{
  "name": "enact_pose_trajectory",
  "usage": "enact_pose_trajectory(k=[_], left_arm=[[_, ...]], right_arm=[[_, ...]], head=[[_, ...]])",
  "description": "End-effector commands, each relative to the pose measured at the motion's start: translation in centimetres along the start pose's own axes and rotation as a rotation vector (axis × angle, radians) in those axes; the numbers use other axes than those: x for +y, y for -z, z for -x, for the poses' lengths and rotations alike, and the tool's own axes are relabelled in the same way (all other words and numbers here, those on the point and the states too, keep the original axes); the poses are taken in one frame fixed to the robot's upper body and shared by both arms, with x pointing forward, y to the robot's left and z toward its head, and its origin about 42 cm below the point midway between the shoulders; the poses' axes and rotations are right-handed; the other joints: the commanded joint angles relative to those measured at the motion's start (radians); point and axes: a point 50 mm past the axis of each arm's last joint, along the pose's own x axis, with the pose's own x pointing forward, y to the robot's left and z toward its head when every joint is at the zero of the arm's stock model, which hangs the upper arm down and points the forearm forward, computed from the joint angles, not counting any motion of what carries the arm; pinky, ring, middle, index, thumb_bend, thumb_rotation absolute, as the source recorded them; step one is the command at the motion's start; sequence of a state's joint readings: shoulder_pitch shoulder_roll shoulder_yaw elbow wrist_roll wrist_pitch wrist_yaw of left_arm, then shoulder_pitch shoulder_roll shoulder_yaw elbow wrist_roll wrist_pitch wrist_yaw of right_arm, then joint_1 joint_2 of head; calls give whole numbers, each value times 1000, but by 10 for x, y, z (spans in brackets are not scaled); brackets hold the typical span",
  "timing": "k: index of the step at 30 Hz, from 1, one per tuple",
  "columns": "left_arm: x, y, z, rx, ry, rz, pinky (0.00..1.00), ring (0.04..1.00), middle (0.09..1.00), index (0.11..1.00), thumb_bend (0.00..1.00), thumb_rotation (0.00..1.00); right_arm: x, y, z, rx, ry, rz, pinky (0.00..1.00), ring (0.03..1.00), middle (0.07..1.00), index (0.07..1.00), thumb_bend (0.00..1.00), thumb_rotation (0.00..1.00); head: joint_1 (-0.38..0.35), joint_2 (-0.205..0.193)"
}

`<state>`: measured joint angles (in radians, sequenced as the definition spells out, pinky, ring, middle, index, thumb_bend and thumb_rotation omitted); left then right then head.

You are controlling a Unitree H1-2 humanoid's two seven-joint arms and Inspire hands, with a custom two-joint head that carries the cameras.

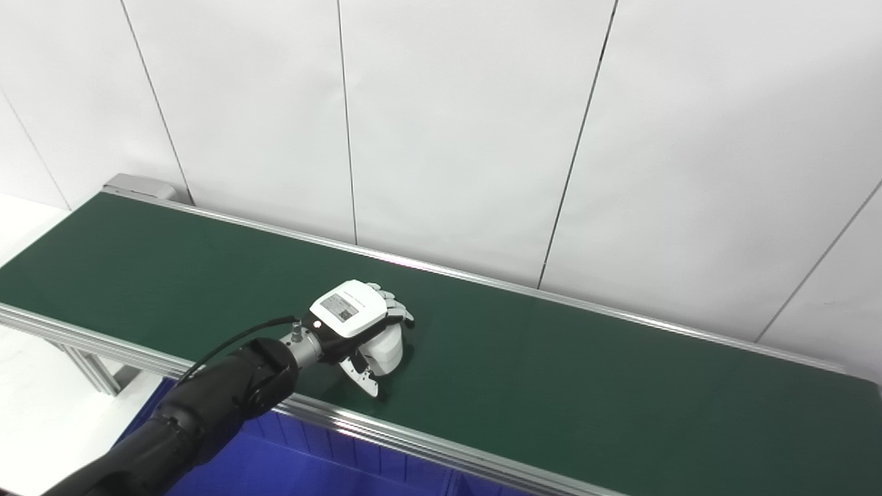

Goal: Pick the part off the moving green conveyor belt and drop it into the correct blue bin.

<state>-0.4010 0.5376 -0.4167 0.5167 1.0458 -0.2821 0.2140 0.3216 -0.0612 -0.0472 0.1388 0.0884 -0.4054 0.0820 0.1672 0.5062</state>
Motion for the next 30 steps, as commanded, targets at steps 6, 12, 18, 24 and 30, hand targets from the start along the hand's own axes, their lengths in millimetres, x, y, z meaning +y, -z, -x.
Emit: enact_pose_trajectory(k=[6, 12, 18, 24, 30], left_arm=[[-14, 25, -4, 134, 13, -91, 552, 609, 711, 682, 748, 9], [-26, 24, -9, 144, 71, -65, 230, 280, 500, 520, 543, 0], [-26, 21, -8, 123, 103, -21, 220, 287, 477, 490, 524, 0], [-11, 19, -10, 111, 118, -34, 220, 282, 477, 490, 524, 0], [12, 15, -8, 97, 86, -43, 218, 282, 477, 491, 523, 0]], right_arm=[[-3, -12, 0, -59, -13, 3, 1000, 982, 1000, 1000, 728, 1000], [-2, -13, 0, -66, -18, 0, 999, 977, 1000, 1000, 729, 1000], [-2, -13, 0, -73, -22, 0, 983, 965, 1000, 1000, 728, 1000], [0, -14, -1, -70, -22, 4, 974, 964, 1000, 1000, 732, 1000], [2, -15, -1, -69, -22, 4, 954, 956, 1000, 1000, 745, 1000]], head=[[-5, 10], [-11, 14], [-11, 17], [-11, 21], [-10, 31]])
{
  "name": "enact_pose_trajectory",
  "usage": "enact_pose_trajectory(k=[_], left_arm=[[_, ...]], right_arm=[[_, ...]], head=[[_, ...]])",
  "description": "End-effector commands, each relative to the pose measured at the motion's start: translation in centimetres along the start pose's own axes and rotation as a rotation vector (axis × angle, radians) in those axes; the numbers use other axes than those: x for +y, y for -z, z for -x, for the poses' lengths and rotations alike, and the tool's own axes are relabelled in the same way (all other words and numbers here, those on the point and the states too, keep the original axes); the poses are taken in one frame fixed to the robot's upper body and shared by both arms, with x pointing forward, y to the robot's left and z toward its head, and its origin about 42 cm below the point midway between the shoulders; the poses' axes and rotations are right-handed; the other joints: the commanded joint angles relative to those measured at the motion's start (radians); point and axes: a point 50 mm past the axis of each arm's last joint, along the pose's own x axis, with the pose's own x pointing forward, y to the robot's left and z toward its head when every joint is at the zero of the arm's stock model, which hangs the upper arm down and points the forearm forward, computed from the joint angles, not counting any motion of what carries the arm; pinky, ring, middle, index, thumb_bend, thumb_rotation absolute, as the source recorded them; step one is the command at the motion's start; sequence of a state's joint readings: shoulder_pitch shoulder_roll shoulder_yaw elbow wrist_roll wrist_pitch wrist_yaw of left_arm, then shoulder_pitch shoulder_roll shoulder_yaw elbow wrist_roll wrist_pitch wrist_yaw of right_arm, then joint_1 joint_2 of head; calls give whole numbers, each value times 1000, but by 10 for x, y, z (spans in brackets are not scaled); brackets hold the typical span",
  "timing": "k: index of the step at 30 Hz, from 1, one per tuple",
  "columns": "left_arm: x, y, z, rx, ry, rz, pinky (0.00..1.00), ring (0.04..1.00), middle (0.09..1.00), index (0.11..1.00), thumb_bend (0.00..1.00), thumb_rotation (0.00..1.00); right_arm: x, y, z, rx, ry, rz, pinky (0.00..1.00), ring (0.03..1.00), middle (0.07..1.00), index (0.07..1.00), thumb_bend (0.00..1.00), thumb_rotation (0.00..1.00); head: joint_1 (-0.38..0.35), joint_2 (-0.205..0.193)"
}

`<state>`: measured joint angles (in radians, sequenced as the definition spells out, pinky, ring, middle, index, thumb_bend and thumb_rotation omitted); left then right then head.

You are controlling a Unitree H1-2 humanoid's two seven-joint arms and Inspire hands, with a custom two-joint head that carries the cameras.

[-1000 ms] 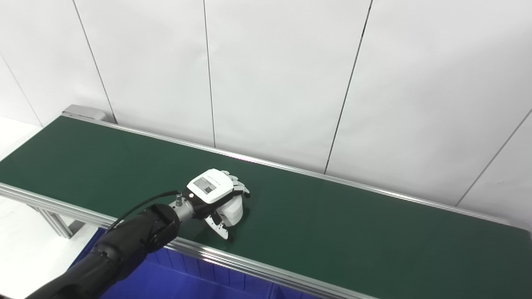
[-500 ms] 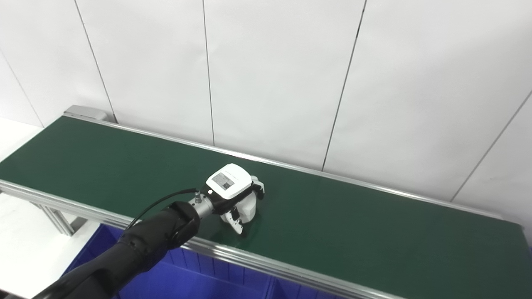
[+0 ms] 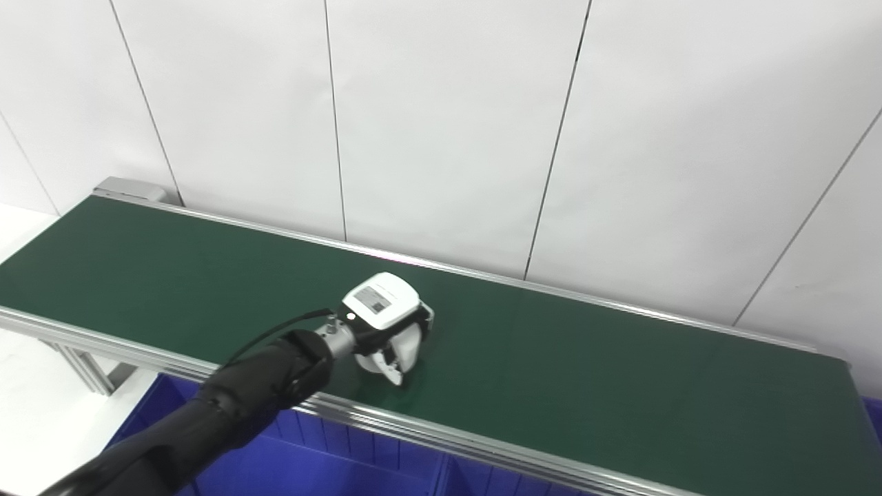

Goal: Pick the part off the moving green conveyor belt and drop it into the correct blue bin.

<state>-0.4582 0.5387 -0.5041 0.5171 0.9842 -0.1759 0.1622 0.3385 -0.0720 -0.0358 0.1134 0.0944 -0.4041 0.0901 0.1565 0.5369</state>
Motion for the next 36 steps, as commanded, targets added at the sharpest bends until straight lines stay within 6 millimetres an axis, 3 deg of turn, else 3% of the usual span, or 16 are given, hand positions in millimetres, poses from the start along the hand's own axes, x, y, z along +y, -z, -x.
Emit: enact_pose_trajectory(k=[1, 3, 4, 5, 6, 7, 8, 11, 14, 21, 29, 36], left_arm=[[8, 18, 12, 53, 33, -31, 217, 281, 477, 491, 522, 0], [24, 11, 17, 32, 4, -6, 237, 309, 480, 491, 522, 0], [35, 5, 21, 16, -17, -6, 240, 313, 480, 491, 521, 0], [42, 1, 24, 7, -28, -8, 239, 310, 480, 491, 522, 0], [50, -6, 29, -11, -53, -2, 239, 308, 479, 491, 522, 0], [56, -10, 33, -23, -70, 4, 239, 309, 444, 512, 517, 0], [61, -16, 39, -36, -91, 11, 239, 310, 432, 519, 516, 0], [67, -27, 55, -55, -122, 28, 246, 321, 427, 527, 516, 0], [66, -38, 76, -65, -144, 82, 230, 311, 428, 528, 516, 0], [46, -56, 123, -39, -136, 168, 265, 368, 442, 526, 516, 0], [35, -74, 148, -17, -101, 234, 171, 238, 411, 528, 513, 0], [28, -80, 155, -35, -80, 274, 188, 258, 477, 490, 520, 0]], right_arm=[[3, -11, -5, -63, -2, 4, 946, 953, 1000, 1000, 744, 1000], [3, -13, -5, -65, -5, 8, 946, 952, 1000, 1000, 745, 1000], [2, -16, -6, -67, -8, 7, 946, 951, 1000, 1000, 745, 1000], [2, -17, -6, -68, -9, 6, 946, 953, 1000, 1000, 747, 1000], [2, -20, -7, -72, -10, 3, 946, 953, 1000, 1000, 748, 1000], [1, -22, -7, -75, -11, 1, 945, 957, 1000, 1000, 752, 1000], [1, -25, -8, -77, -14, 1, 944, 959, 1000, 1000, 754, 1000], [-1, -30, -9, -82, -24, -1, 964, 963, 1000, 1000, 794, 1000], [-4, -38, -11, -82, -16, -6, 974, 963, 1000, 1000, 814, 1000], [-10, -50, -13, -65, -12, -8, 966, 948, 1000, 1000, 829, 992], [-11, -56, -16, -66, -16, -2, 946, 939, 1000, 1000, 802, 980], [-7, -59, -19, -70, -12, -3, 928, 932, 995, 996, 803, 978]], head=[[1, 2], [6, 17], [17, 49], [17, 49], [28, 84], [29, 90], [39, 124], [45, 142], [65, 191], [70, 216], [70, 234], [46, 246]])
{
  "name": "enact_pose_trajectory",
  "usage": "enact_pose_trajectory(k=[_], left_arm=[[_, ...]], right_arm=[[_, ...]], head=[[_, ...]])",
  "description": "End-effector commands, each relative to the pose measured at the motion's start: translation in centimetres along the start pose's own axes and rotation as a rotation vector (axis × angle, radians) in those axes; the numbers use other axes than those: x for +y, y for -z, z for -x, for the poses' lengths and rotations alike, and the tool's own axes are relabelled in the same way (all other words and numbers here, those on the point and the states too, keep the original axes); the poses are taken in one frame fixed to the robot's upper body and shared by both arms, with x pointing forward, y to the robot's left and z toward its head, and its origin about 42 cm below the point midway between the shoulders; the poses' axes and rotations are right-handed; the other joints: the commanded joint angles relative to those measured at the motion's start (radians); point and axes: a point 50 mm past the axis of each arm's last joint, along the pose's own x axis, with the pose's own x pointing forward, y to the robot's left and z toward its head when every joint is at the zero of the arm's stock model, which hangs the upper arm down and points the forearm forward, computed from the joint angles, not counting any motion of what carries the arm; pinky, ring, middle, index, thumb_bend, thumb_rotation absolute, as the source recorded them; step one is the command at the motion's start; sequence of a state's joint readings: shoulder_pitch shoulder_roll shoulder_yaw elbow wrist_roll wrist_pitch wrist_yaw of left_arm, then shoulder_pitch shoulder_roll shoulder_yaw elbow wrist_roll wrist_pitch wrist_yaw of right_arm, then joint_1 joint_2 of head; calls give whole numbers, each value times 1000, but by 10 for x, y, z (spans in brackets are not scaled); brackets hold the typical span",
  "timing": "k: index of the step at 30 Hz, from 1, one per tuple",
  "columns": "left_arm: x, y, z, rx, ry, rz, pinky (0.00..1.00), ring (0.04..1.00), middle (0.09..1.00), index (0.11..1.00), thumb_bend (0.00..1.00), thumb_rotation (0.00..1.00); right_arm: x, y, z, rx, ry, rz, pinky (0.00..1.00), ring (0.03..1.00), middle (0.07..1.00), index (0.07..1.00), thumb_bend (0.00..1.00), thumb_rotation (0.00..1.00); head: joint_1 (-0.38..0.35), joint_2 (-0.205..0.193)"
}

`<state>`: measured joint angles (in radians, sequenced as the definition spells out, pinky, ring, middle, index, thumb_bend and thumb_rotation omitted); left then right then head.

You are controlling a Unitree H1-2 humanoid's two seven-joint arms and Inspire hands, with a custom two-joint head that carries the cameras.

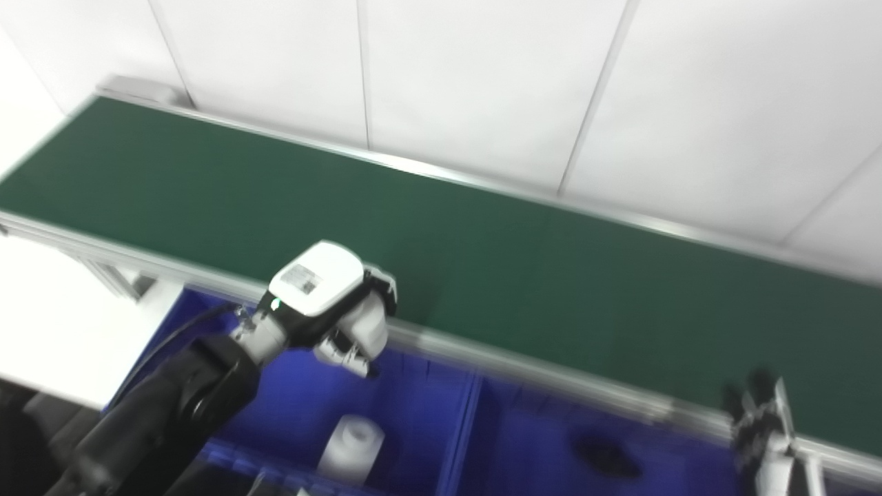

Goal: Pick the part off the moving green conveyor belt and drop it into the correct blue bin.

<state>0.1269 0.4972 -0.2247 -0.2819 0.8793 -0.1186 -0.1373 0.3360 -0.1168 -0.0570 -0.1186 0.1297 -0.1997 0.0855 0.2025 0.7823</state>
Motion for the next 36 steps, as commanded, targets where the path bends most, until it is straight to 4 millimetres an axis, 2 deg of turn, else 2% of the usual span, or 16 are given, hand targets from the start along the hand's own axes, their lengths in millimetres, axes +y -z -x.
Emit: enact_pose_trajectory(k=[1, 3, 7, 9, 10, 14, 19, 22, 23, 24, 25, 26, 27, 29, 32, 36], left_arm=[[14, 6, 0, -13, -38, -40, 190, 260, 478, 489, 520, 0], [13, 3, 1, -16, -26, -46, 183, 256, 435, 518, 515, 0], [12, -7, 5, -28, 0, -65, 177, 248, 425, 526, 513, 0], [11, -11, 7, -32, 5, -63, 179, 246, 467, 497, 519, 0], [11, -12, 7, -34, 8, -60, 188, 257, 434, 514, 515, 0], [9, -13, 11, -36, 18, -59, 218, 283, 420, 522, 514, 0], [11, -13, 13, -35, 27, -71, 202, 262, 418, 525, 515, 0], [12, -13, 13, -41, 38, -95, 207, 272, 418, 524, 515, 0], [13, -13, 13, -36, 52, -107, 253, 330, 434, 524, 518, 0], [14, -14, 13, -32, 65, -117, 405, 479, 551, 500, 520, 56], [15, -13, 13, -31, 75, -127, 420, 492, 562, 499, 520, 61], [15, -13, 13, -32, 83, -136, 467, 533, 590, 548, 690, 169], [16, -13, 13, -33, 89, -143, 513, 569, 615, 583, 783, 260], [17, -13, 12, -32, 98, -153, 568, 615, 656, 630, 871, 398], [19, -13, 12, -30, 105, -160, 580, 627, 671, 637, 895, 461], [22, -13, 11, -38, 93, -160, 574, 625, 672, 625, 911, 465]], right_arm=[[8, -9, -2, -40, -6, -11, 923, 930, 994, 997, 797, 980], [10, -11, -3, -44, -3, -5, 908, 923, 988, 993, 787, 987], [11, -11, -3, -56, -1, -6, 905, 920, 986, 996, 823, 974], [11, -11, -3, -57, -2, -6, 907, 921, 984, 997, 829, 965], [11, -11, -4, -57, -2, -8, 906, 920, 983, 996, 829, 960], [11, -12, -4, -54, -2, -8, 901, 916, 978, 989, 849, 951], [11, -11, -5, -51, -2, -10, 901, 913, 980, 991, 830, 962], [10, -11, -5, -49, -2, -10, 906, 921, 984, 992, 833, 964], [10, -11, -4, -49, -2, -13, 907, 922, 985, 992, 833, 962], [10, -11, -4, -48, -2, -15, 911, 924, 988, 993, 824, 962], [10, -11, -4, -48, -2, -14, 911, 924, 988, 993, 823, 962], [10, -11, -4, -47, -3, -13, 911, 924, 989, 993, 825, 964], [10, -10, -4, -49, -4, -12, 912, 924, 990, 994, 827, 966], [10, -10, -4, -51, -5, -10, 910, 924, 990, 995, 826, 966], [11, -10, -5, -58, -9, -13, 906, 920, 990, 997, 810, 968], [13, -11, -6, -59, -7, -15, 903, 917, 986, 993, 802, 966]], head=[[-9, 2], [-15, 5], [-21, 10], [-20, 11], [-20, 12], [-23, 14], [-25, 14], [-25, 14], [-26, 15], [-26, 15], [-26, 15], [-26, 14], [-26, 14], [-28, 14], [-30, 14], [-33, 15]])
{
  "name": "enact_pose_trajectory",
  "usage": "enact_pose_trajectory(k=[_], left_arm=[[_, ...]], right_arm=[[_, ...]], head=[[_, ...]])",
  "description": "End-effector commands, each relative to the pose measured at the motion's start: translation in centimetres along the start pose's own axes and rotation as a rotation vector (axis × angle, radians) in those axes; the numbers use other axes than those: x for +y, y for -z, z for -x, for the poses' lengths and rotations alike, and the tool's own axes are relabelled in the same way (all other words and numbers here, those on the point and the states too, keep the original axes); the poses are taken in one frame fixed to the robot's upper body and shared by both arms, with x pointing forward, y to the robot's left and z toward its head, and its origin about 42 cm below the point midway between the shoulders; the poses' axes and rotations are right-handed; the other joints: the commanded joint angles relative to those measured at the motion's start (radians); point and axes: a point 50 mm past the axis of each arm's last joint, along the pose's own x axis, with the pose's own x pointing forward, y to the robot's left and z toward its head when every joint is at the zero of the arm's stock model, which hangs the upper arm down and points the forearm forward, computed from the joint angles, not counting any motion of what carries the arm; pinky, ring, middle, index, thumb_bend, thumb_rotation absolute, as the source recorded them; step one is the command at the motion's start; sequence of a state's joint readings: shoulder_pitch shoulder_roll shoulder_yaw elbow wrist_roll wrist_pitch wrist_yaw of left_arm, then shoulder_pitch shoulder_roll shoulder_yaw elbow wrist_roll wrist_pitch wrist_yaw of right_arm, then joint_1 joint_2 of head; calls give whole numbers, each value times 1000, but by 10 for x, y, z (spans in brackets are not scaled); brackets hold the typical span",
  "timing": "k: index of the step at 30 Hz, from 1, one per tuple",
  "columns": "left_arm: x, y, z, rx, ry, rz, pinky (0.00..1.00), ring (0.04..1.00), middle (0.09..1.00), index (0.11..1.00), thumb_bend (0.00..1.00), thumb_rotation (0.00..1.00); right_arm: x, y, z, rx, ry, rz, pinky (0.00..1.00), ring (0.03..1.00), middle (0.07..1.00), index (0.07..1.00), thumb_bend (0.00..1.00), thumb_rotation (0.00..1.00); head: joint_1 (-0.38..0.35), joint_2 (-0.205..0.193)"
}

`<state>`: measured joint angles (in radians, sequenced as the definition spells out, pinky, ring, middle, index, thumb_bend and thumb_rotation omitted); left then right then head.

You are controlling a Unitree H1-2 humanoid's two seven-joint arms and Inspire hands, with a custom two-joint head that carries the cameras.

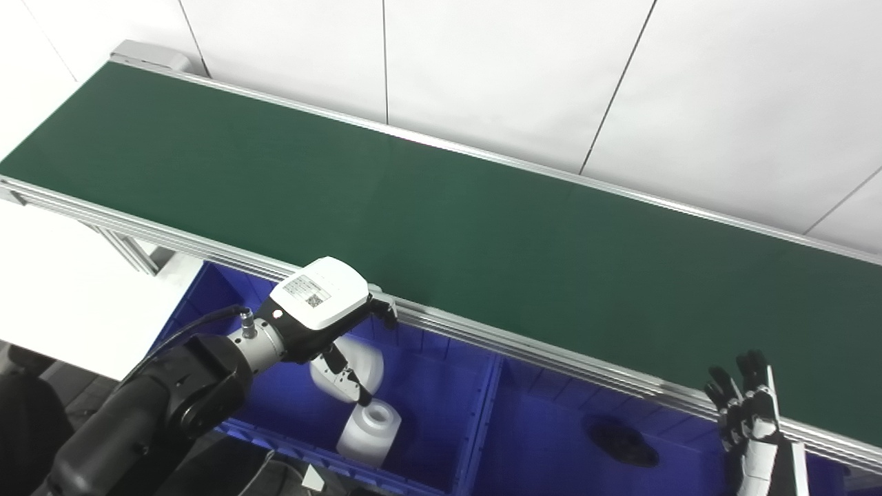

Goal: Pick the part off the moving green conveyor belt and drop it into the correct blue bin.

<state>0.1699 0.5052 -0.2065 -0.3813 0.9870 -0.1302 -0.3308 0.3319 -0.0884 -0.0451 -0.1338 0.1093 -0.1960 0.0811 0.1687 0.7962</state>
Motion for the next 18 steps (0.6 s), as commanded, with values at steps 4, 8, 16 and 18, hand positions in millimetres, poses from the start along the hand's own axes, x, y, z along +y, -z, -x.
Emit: enact_pose_trajectory(k=[4, 8, 16, 18], left_arm=[[18, 0, 0, -24, -80, -32, 569, 620, 668, 616, 915, 466], [17, 1, 1, -26, -91, -25, 563, 616, 665, 611, 914, 471], [25, -13, 9, -73, -288, 330, 496, 598, 662, 610, 928, 435], [28, -25, 13, -83, -380, 534, 498, 617, 689, 631, 910, 462]], right_arm=[[2, -9, -4, -46, 0, -3, 898, 918, 987, 993, 797, 970], [2, -9, -4, -48, 4, -8, 899, 918, 984, 991, 802, 964], [8, -9, -3, -46, -4, -4, 901, 921, 989, 991, 807, 972], [14, -9, -3, -47, -5, 4, 885, 913, 981, 986, 807, 976]], head=[[0, 0], [0, 0], [-75, 4], [-139, 5]])
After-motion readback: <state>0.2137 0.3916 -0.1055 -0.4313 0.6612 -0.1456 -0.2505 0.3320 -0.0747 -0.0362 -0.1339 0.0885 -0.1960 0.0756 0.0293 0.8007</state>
